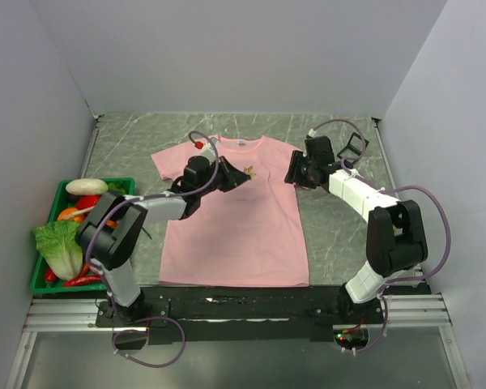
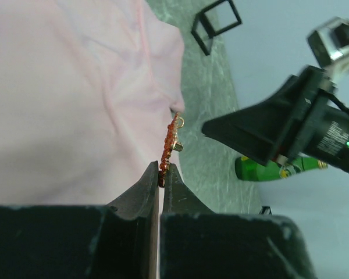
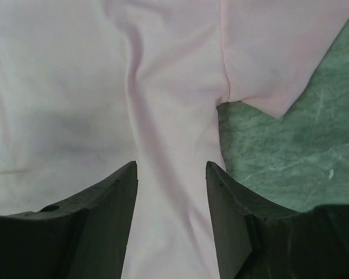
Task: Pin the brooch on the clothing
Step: Hold the flattened clothing at the center of the board.
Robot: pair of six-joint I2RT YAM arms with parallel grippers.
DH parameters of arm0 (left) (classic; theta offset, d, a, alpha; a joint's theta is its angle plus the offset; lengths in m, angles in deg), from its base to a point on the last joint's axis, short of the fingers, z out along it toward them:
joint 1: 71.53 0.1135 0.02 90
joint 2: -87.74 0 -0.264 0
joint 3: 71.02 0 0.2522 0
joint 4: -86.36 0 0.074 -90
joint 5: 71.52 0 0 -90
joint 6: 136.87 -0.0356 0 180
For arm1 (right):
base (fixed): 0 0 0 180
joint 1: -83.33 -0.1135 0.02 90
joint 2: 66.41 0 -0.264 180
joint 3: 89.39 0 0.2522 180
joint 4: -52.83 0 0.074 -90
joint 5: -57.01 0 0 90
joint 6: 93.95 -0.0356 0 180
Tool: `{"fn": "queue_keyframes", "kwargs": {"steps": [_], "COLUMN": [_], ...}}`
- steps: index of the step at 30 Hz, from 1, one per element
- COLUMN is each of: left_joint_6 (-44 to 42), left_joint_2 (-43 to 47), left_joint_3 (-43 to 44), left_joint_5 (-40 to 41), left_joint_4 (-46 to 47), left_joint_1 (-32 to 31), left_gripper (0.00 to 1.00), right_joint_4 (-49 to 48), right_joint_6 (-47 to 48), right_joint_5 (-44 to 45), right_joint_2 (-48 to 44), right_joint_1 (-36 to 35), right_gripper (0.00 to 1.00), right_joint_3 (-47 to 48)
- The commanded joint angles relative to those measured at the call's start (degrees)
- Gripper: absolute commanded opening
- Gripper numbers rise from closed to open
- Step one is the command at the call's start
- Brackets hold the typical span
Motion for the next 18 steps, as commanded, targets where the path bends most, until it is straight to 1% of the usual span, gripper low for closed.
{"fn": "queue_keyframes", "kwargs": {"steps": [1,8,12,18], "left_joint_6": [5.12,4.94,6.35,7.58], "left_joint_2": [-4.59,-10.22,-13.38,-17.78], "left_joint_3": [0.26,4.22,5.19,7.38], "left_joint_5": [2.63,3.33,2.72,2.80], "left_joint_4": [9.81,8.94,10.51,10.26], "left_joint_1": [-0.24,0.02,0.63,0.63], "left_gripper": [0.01,0.01,0.01,0.01], "right_joint_4": [-4.74,-5.19,-5.89,-5.71], "right_joint_6": [-0.33,0.02,0.02,0.11], "right_joint_5": [-3.96,-5.10,-5.81,-6.42], "right_joint_2": [-2.07,-1.28,-0.93,0.74], "right_joint_1": [1.36,1.79,2.06,2.06], "right_gripper": [0.57,0.57,0.57,0.57], "right_joint_3": [-0.51,-0.06,-0.42,0.72]}}
